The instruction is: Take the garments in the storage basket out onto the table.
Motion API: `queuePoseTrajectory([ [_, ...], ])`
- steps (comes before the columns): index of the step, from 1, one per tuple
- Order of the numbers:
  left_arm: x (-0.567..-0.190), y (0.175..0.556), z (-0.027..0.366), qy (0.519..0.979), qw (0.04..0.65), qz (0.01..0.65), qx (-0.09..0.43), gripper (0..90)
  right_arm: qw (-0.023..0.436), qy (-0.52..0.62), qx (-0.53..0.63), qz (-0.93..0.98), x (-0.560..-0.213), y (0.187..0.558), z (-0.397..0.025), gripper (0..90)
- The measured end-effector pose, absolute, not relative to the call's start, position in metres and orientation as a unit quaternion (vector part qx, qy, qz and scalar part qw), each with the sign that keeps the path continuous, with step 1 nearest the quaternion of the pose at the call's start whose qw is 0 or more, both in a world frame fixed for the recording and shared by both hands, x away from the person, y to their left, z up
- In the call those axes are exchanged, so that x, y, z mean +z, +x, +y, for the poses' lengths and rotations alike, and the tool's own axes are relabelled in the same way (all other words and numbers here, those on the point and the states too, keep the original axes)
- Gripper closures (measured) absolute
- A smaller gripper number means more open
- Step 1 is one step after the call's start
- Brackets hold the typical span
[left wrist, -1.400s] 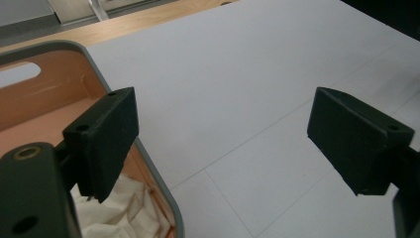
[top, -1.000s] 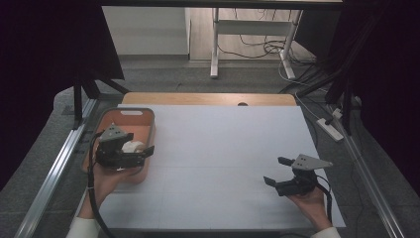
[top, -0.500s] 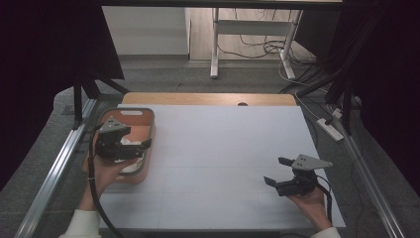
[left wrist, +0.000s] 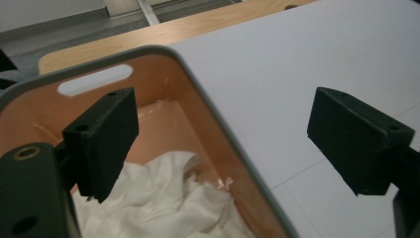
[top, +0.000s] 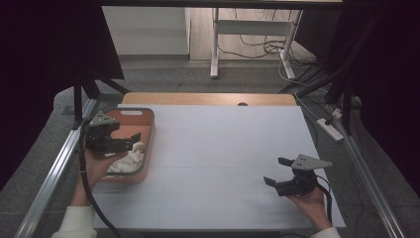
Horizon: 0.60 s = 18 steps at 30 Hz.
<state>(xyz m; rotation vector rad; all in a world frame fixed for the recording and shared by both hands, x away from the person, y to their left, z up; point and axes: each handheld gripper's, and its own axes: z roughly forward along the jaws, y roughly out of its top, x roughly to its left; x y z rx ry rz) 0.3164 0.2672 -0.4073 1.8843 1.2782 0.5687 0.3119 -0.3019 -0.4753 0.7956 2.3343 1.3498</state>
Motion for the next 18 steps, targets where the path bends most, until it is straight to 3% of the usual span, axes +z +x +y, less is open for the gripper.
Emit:
queuePoseTrajectory([
  [18,-0.420,0.320,0.291,0.742,0.350,0.529,0.218,13.3,0.162,0.278,0.471,0.821,-0.476,0.312,-0.301,8.8],
])
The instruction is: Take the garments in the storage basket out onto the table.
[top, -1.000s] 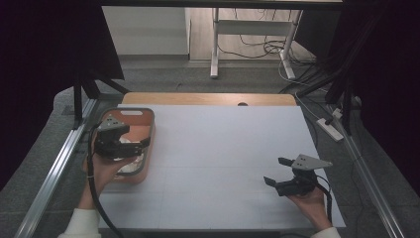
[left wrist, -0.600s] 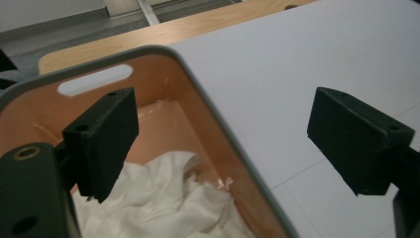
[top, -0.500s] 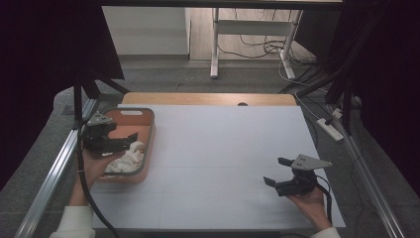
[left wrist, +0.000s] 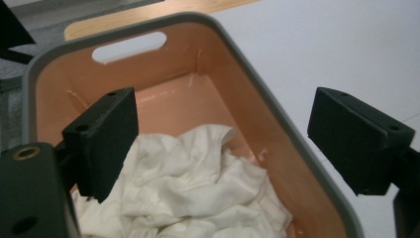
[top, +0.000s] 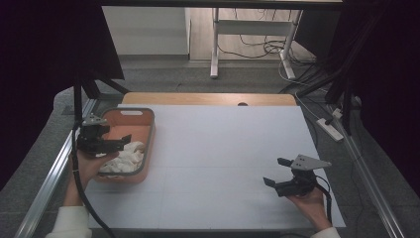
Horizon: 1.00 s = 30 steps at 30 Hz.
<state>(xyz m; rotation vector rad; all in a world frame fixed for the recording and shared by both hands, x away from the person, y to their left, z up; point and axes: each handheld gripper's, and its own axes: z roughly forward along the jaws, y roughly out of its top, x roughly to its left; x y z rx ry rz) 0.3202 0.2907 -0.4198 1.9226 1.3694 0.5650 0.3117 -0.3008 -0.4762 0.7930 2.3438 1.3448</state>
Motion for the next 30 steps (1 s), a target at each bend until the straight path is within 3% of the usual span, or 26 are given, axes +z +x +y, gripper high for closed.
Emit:
queuePoseTrajectory([
  [18,-0.431,0.324,0.304,0.744,0.302,0.555,0.216,12.3,0.162,0.276,0.468,0.824,-0.476,0.312,-0.300,8.8],
  [30,-0.441,0.329,0.306,0.756,0.281,0.561,0.186,9.6,0.166,0.274,0.466,0.825,-0.477,0.311,-0.299,8.8],
])
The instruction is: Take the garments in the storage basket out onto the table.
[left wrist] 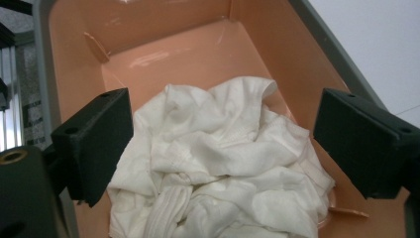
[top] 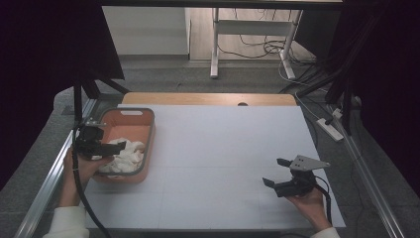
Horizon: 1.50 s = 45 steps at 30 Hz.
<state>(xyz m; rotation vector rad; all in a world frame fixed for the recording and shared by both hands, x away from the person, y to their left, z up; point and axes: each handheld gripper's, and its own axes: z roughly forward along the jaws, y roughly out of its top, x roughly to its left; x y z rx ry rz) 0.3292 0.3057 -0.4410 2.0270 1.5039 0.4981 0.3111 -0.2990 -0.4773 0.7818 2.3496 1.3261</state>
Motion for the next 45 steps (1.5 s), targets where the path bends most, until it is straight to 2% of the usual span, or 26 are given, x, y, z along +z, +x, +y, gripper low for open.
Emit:
queuePoseTrajectory([
  [20,-0.456,0.337,0.300,0.784,0.242,0.558,0.123,8.7,0.163,0.273,0.461,0.829,-0.479,0.311,-0.297,8.9],
  [45,-0.470,0.352,0.297,0.799,0.178,0.566,0.100,8.0,0.169,0.273,0.459,0.829,-0.481,0.312,-0.296,8.9],
])
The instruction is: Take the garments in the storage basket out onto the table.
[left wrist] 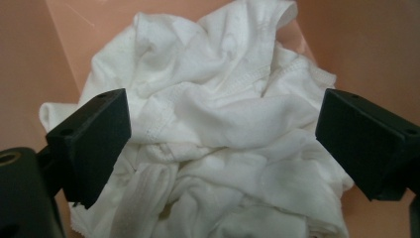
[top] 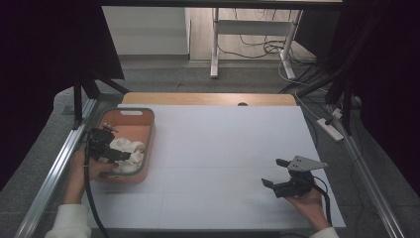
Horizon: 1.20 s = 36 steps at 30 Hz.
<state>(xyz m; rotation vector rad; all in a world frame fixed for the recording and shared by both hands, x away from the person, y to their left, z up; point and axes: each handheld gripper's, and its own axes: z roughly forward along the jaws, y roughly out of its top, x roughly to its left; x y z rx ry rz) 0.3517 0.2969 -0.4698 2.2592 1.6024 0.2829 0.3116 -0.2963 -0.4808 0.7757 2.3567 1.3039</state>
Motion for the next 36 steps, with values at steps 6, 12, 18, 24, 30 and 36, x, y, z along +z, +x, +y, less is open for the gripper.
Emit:
queuePoseTrajectory([
  [6,-0.472,0.355,0.295,0.802,0.168,0.565,0.092,8.0,0.167,0.274,0.459,0.828,-0.481,0.312,-0.297,8.9],
  [12,-0.476,0.359,0.294,0.804,0.157,0.568,0.083,8.0,0.167,0.275,0.458,0.829,-0.481,0.312,-0.297,8.9],
  [18,-0.478,0.363,0.292,0.809,0.145,0.564,0.081,7.7,0.166,0.274,0.457,0.830,-0.481,0.312,-0.297,8.9],
  [24,-0.480,0.366,0.292,0.808,0.135,0.569,0.072,8.2,0.165,0.276,0.457,0.829,-0.481,0.312,-0.297,8.9],
  [30,-0.482,0.371,0.289,0.809,0.119,0.572,0.064,8.5,0.166,0.277,0.457,0.829,-0.481,0.312,-0.297,8.9],
  [36,-0.484,0.374,0.290,0.807,0.108,0.578,0.052,9.8,0.161,0.277,0.460,0.828,-0.480,0.312,-0.297,8.9],
])
